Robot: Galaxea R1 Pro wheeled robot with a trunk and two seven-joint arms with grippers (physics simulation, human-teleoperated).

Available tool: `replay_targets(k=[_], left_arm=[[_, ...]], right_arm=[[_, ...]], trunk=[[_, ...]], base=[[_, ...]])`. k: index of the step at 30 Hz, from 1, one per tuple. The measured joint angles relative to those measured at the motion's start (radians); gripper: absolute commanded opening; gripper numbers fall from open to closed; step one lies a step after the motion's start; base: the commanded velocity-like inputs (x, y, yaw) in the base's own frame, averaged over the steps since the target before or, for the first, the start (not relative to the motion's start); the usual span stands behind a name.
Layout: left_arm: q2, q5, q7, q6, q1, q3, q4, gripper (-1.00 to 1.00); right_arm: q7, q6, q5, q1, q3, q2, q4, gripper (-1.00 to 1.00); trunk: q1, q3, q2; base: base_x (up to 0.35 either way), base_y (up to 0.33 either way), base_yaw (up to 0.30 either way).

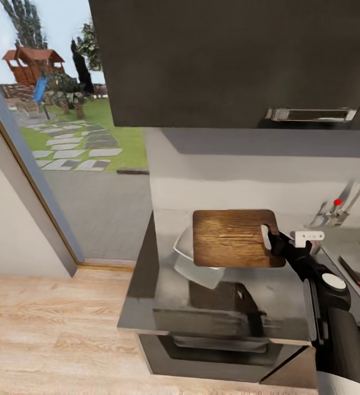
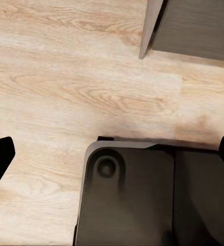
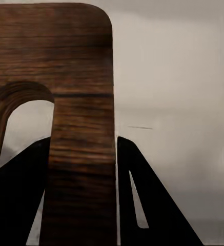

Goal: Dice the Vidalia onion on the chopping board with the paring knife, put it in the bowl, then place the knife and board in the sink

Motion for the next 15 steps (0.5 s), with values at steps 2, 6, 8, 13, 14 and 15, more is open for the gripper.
replay_targets(k=[2, 6, 8, 13, 14, 15], left_arm=[[0.000, 0.000, 0.000, 0.000, 0.000, 0.000, 0.000, 1.00], [0.000, -0.001, 0.000, 0.000, 0.000, 0.000, 0.000, 1.00], [0.000, -0.001, 0.000, 0.000, 0.000, 0.000, 0.000, 1.00], [0.000, -0.001, 0.000, 0.000, 0.000, 0.000, 0.000, 1.00], [0.000, -0.001, 0.000, 0.000, 0.000, 0.000, 0.000, 1.00], [0.000, -0.001, 0.000, 0.000, 0.000, 0.000, 0.000, 1.00]], right_arm=[[0.000, 0.001, -0.001, 0.000, -0.001, -0.001, -0.001, -1.00], [0.000, 0.002, 0.000, 0.000, -0.004, -0.002, -0.001, -1.00], [0.000, 0.012, -0.001, 0.000, -0.005, 0.000, -0.001, -1.00], [-0.001, 0.073, 0.001, 0.000, -0.007, 0.003, -0.002, -1.00], [-0.001, 0.080, 0.001, 0.000, -0.007, 0.002, -0.002, -1.00], [-0.001, 0.083, 0.000, 0.000, -0.007, 0.002, -0.002, -1.00]], trunk=[[0.000, 0.000, 0.000], [0.000, 0.000, 0.000], [0.000, 0.000, 0.000], [0.000, 0.001, 0.000], [0.000, 0.001, 0.000], [0.000, 0.002, 0.000]], base=[[-0.229, -0.228, 0.000], [-0.222, -0.245, 0.000], [-0.220, -0.255, 0.000], [-0.218, -0.260, 0.000], [-0.214, -0.263, -0.006], [-0.212, -0.264, -0.032]])
